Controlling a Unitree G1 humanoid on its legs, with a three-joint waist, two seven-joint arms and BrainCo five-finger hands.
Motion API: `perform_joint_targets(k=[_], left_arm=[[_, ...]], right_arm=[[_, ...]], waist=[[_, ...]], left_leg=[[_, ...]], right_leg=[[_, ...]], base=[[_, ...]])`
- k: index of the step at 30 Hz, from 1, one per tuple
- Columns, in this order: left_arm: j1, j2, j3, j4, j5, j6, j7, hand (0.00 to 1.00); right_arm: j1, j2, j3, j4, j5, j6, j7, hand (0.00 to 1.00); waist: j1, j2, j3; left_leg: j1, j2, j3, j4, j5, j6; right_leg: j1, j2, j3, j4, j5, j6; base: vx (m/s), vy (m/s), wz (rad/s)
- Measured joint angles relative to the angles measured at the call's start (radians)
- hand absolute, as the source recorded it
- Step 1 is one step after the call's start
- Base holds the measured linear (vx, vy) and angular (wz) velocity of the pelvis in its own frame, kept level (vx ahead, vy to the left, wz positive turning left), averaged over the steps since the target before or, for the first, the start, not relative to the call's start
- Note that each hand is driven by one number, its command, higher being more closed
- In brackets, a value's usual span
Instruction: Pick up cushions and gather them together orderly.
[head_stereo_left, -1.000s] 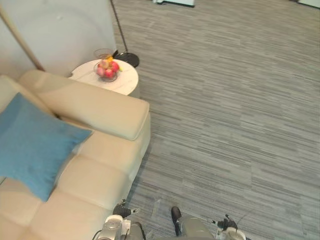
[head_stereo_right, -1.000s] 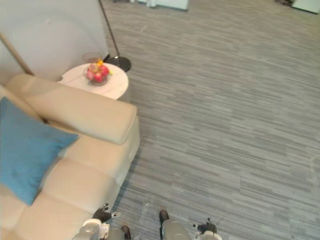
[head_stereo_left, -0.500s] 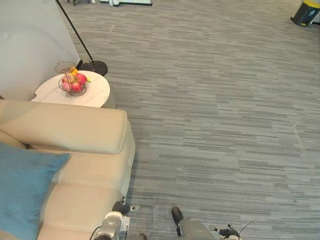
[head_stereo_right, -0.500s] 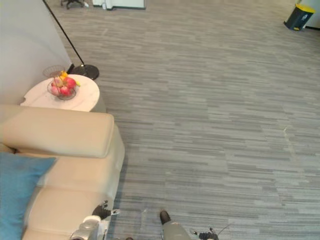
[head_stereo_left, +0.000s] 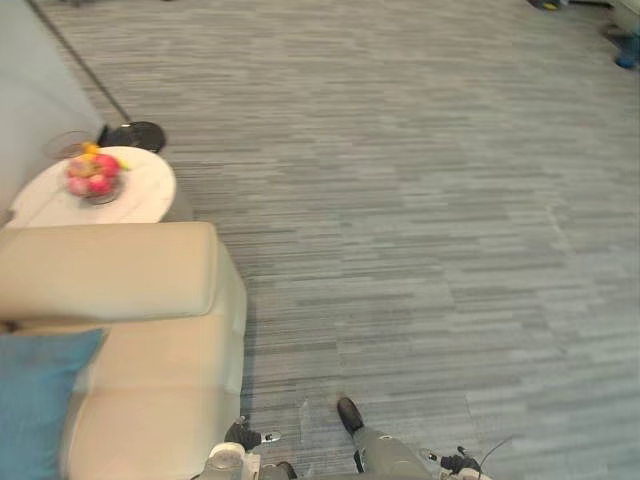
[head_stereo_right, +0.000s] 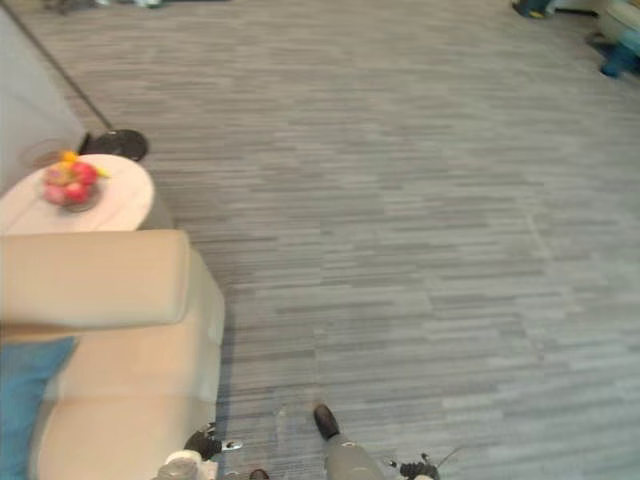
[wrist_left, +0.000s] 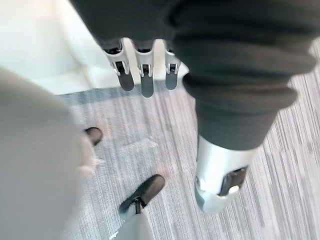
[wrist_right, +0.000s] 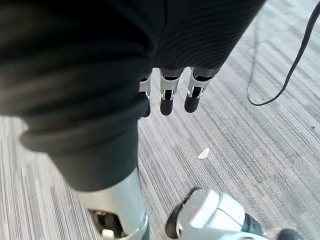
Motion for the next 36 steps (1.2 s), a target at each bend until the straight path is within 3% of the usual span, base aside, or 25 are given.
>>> perform_joint_targets(k=[1,2,3,4,5,6,7,8,9,10,11,13,15,17,28,29,31,33,35,36], left_arm=[[-0.025,0.004,0.0,-0.004,0.0,-0.001,0.0,0.0],[-0.048,0.003,0.0,-0.012,0.0,-0.002,-0.001,0.0],[-0.073,-0.006,-0.005,-0.03,0.001,-0.008,-0.002,0.0],[-0.078,-0.014,-0.015,-0.057,0.001,-0.012,-0.002,0.0],[-0.078,-0.016,-0.022,-0.072,0.001,-0.011,-0.004,0.0],[-0.089,-0.019,-0.021,-0.079,0.001,-0.012,-0.005,0.0],[-0.087,-0.015,-0.02,-0.075,0.0,-0.008,-0.006,0.0],[-0.08,-0.018,-0.015,-0.072,0.001,-0.008,-0.008,0.0],[-0.094,-0.007,-0.001,-0.076,0.0,-0.009,-0.002,0.0],[-0.1,0.009,-0.015,-0.073,-0.001,-0.005,-0.002,0.0],[-0.106,0.021,-0.021,-0.07,-0.001,-0.006,-0.002,0.0],[-0.079,0.024,-0.041,-0.065,0.0,-0.003,-0.001,0.0],[-0.067,0.019,-0.07,-0.066,0.0,-0.004,-0.006,0.0],[-0.053,0.009,-0.091,-0.065,0.0,-0.005,-0.007,0.0],[0.023,0.024,-0.13,-0.006,0.001,0.005,-0.024,0.0],[0.026,0.024,-0.13,-0.004,0.002,0.008,-0.025,0.0],[0.022,0.02,-0.129,0.0,0.0,0.007,-0.024,0.0],[0.024,0.016,-0.129,0.01,-0.006,0.008,-0.025,0.0],[0.024,0.019,-0.125,0.011,-0.012,0.007,-0.023,0.0],[0.026,0.017,-0.124,0.013,-0.011,0.007,-0.023,0.0]], right_arm=[[-0.017,0.006,-0.001,-0.002,0.0,-0.006,-0.002,0.0],[-0.035,0.005,-0.005,-0.004,0.001,-0.006,-0.006,0.0],[-0.025,0.002,-0.013,0.003,0.0,0.004,-0.012,0.0],[0.001,-0.001,-0.012,0.004,-0.001,0.003,-0.016,0.0],[0.022,-0.001,-0.01,0.006,-0.002,0.001,-0.016,0.0],[0.021,-0.008,0.001,0.011,-0.003,0.0,-0.014,0.0],[0.007,-0.017,0.022,0.01,-0.004,-0.011,-0.014,0.0],[-0.032,-0.036,0.008,0.01,-0.003,-0.013,-0.015,0.0],[-0.059,-0.031,0.002,0.032,-0.003,-0.009,-0.016,0.0],[-0.067,-0.027,0.011,0.044,-0.004,-0.012,-0.015,0.0],[-0.077,-0.021,0.011,0.046,-0.003,-0.004,-0.014,0.0],[-0.076,-0.011,0.016,0.043,-0.004,-0.007,-0.014,0.0],[-0.065,-0.009,0.021,0.044,-0.003,-0.006,-0.015,0.0],[-0.05,-0.018,0.022,0.043,-0.003,-0.009,-0.015,0.0],[0.009,0.001,0.004,0.055,0.0,-0.01,-0.002,0.0],[0.009,0.003,0.004,0.055,0.001,-0.011,-0.001,0.0],[0.005,0.0,0.005,0.054,0.006,-0.013,-0.002,0.0],[0.005,-0.007,0.005,0.062,0.007,-0.015,-0.003,0.0],[0.012,-0.005,-0.001,0.084,0.007,-0.014,-0.003,0.0],[0.017,-0.004,-0.017,0.085,0.007,-0.011,-0.003,0.0]], waist=[[-0.001,0.005,0.016],[-0.009,0.01,0.024],[-0.015,0.008,0.032],[-0.025,0.008,0.032],[-0.031,-0.004,0.028],[-0.027,-0.007,0.028],[-0.007,0.005,0.016],[0.017,0.055,-0.005],[0.014,0.034,0.001],[0.01,0.008,0.007],[0.017,0.001,0.011],[0.018,0.009,0.007],[0.018,-0.004,0.011],[0.015,0.007,-0.01],[0.011,-0.017,-0.047],[0.012,-0.021,-0.045],[0.018,-0.013,-0.043],[0.019,-0.007,-0.043],[0.019,-0.016,-0.047],[0.019,-0.023,-0.051]], left_leg=[[-0.009,0.019,0.003,-0.003,0.005,0.007],[-0.008,0.026,0.003,-0.008,0.005,0.008],[-0.005,0.022,-0.003,-0.001,0.004,0.007],[-0.004,0.016,-0.025,0.022,0.004,0.007],[-0.004,0.0,-0.045,0.041,0.001,0.003],[-0.027,-0.02,-0.088,0.054,-0.001,0.013],[-0.066,-0.054,-0.173,-0.001,-0.014,0.055],[-0.102,-0.055,-0.221,-0.08,0.056,0.092],[-0.11,-0.061,-0.198,-0.072,0.084,0.057],[-0.113,-0.072,-0.185,-0.076,0.092,0.061],[-0.115,-0.066,-0.177,-0.077,0.094,0.053],[-0.108,-0.025,-0.164,-0.047,0.104,0.037],[-0.108,-0.017,-0.183,0.003,0.086,0.018],[-0.081,-0.01,-0.216,-0.049,0.114,0.013],[-0.041,-0.031,-0.29,-0.049,0.15,0.004],[-0.048,-0.03,-0.287,-0.025,0.145,0.005],[-0.133,-0.003,-0.304,0.128,0.073,0.006],[-0.159,0.008,-0.322,0.17,0.023,0.006],[-0.164,-0.007,-0.302,0.188,-0.003,0.013],[-0.162,-0.021,-0.294,0.185,-0.012,0.022]], right_leg=[[-0.021,0.009,-0.05,0.011,0.022,0.004],[-0.054,0.008,-0.106,0.09,-0.033,-0.022],[-0.118,-0.041,-0.218,0.358,-0.186,-0.053],[-0.126,-0.122,-0.287,0.502,-0.26,-0.024],[-0.117,-0.173,-0.323,0.519,-0.292,0.006],[-0.1,-0.163,-0.364,0.495,-0.29,0.002],[-0.05,-0.131,-0.312,0.32,-0.275,0.026],[-0.01,-0.104,-0.277,0.236,-0.285,0.024],[-0.016,-0.175,-0.306,0.396,-0.38,0.001],[0.075,-0.22,-0.292,0.284,-0.416,0.065],[0.108,-0.207,-0.287,0.203,-0.416,0.062],[0.151,-0.173,-0.271,0.132,-0.36,0.035],[0.195,-0.171,-0.268,0.131,-0.357,0.031],[0.204,-0.156,-0.275,0.131,-0.359,0.03],[0.263,-0.188,-0.363,0.191,-0.401,0.021],[0.258,-0.19,-0.358,0.202,-0.407,0.021],[0.218,-0.173,-0.321,0.238,-0.433,0.005],[0.175,-0.157,-0.294,0.283,-0.452,0.022],[0.152,-0.164,-0.264,0.31,-0.473,0.03],[0.135,-0.177,-0.246,0.324,-0.486,0.053]], base=[[-0.02,-0.101,-0.5],[-0.02,-0.103,-0.18],[0.04,-0.097,0.42],[0.07,-0.041,0.72],[0.08,-0.064,0.55],[-0.03,-0.034,-0.11],[-0.1,-0.01,-0.81],[-0.16,0.034,-1.03],[-0.04,-0.062,-0.73],[0.0,-0.144,-0.4],[0.04,-0.218,-0.37],[0.0,-0.166,-0.41],[-0.02,-0.114,-0.15],[-0.04,-0.07,-0.05],[-0.04,-0.027,0.27],[-0.14,-0.026,-0.13],[-0.16,-0.008,-0.22],[-0.19,0.071,-0.37],[-0.14,0.132,-0.42],[-0.07,0.152,-0.49]])
